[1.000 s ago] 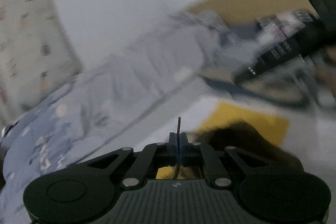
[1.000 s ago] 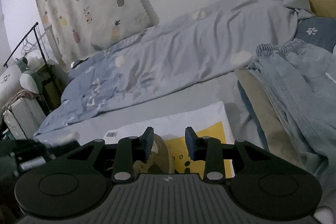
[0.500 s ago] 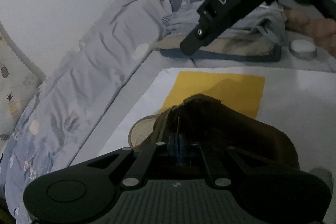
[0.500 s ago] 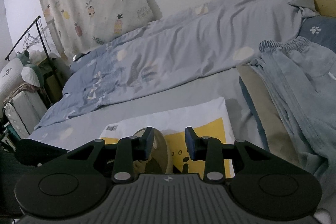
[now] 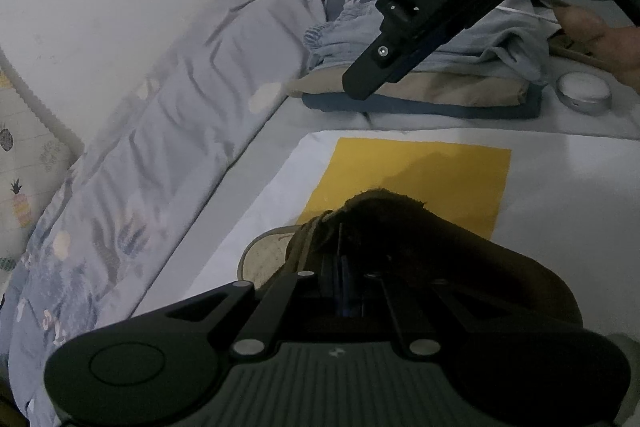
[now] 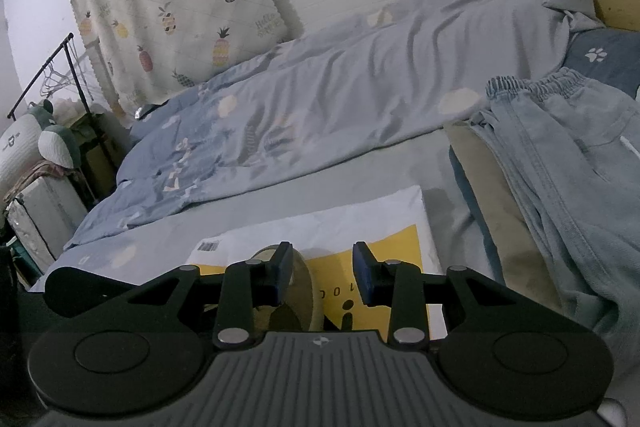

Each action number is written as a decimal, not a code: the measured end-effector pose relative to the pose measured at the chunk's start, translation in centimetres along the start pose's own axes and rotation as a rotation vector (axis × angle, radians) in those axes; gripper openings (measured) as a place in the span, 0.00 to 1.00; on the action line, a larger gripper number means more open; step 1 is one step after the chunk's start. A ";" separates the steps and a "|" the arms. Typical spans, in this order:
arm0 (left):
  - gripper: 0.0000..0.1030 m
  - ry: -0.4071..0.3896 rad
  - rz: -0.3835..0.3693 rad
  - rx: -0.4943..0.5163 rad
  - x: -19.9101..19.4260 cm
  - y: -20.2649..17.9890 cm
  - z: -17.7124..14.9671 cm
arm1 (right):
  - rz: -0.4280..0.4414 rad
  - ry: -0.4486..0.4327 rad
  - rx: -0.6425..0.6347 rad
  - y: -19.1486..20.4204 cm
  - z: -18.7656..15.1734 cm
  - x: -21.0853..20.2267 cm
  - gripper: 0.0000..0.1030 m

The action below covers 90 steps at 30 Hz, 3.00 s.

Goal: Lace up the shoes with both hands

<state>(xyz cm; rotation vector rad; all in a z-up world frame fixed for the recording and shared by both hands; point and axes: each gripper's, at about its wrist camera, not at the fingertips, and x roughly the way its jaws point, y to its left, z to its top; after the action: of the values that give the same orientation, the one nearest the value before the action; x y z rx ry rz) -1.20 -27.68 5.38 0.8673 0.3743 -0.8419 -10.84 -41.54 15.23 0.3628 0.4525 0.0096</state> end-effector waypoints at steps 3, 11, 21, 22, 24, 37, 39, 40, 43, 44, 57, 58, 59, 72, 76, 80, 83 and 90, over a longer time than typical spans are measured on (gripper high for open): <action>0.02 0.002 -0.002 0.008 0.2 -0.1 0.0 | 0.000 -0.001 0.001 -0.2 0.0 0.1 0.34; 0.02 0.000 0.006 -0.004 0.8 0.2 0.3 | 0.003 0.001 -0.001 -0.2 0.0 0.2 0.34; 0.02 -0.020 0.003 -0.005 1.4 0.2 0.8 | 0.006 0.009 -0.002 -0.1 0.1 0.3 0.34; 0.02 -0.023 0.003 -0.006 1.4 0.2 0.8 | 0.007 0.011 -0.001 -0.1 0.0 0.3 0.34; 0.02 -0.028 0.003 -0.008 1.5 0.2 1.0 | 0.008 0.015 0.000 0.0 0.0 0.4 0.34; 0.02 -0.045 0.011 -0.010 1.7 -0.1 1.3 | 0.116 0.084 0.231 -2.0 -0.9 2.8 0.33; 0.02 -0.047 0.014 -0.013 1.7 -0.1 1.3 | 0.127 0.094 0.261 -2.2 -1.1 3.3 0.34; 0.02 -0.048 0.014 -0.016 1.7 -0.1 1.3 | 0.133 0.098 0.278 -2.3 -1.2 3.6 0.33; 0.02 -0.051 0.018 -0.021 1.7 -0.1 1.3 | 0.140 0.110 0.312 -2.5 -1.4 4.4 0.33; 0.02 -0.051 0.019 -0.021 1.8 -0.1 1.3 | 0.142 0.114 0.323 -2.5 -1.5 4.6 0.34; 0.02 -0.053 0.026 -0.026 1.8 -0.7 1.5 | 0.156 0.155 0.416 -2.5 -2.7 6.5 0.33; 0.02 -0.053 0.026 -0.025 1.8 -0.7 1.5 | 0.157 0.155 0.423 -2.6 -2.8 6.6 0.33; 0.02 -0.054 0.026 -0.025 1.8 -0.8 1.5 | 0.159 0.157 0.430 -2.5 -2.8 6.6 0.30; 0.06 -0.051 0.042 -0.032 1.7 -0.7 1.6 | 0.216 0.157 0.494 -2.8 -3.2 7.2 0.03; 0.06 -0.048 0.044 -0.036 1.7 -0.6 1.8 | 0.208 0.154 0.507 -2.7 -3.2 7.1 0.02; 0.09 -0.040 0.054 -0.044 1.7 -0.6 2.0 | 0.163 0.124 0.495 -2.6 -3.1 6.5 0.01; 0.16 -0.041 0.071 -0.051 1.6 -0.3 1.8 | 0.089 0.087 0.480 -2.9 -2.7 5.8 0.00; 0.17 -0.034 0.066 -0.056 1.6 0.0 1.6 | 0.110 0.088 0.546 -4.5 -2.5 5.9 0.00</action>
<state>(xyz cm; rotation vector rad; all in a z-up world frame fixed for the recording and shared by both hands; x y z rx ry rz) -0.20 -29.72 5.38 0.8085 0.3365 -0.7812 -6.96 -44.38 9.06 0.9266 0.5194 0.0085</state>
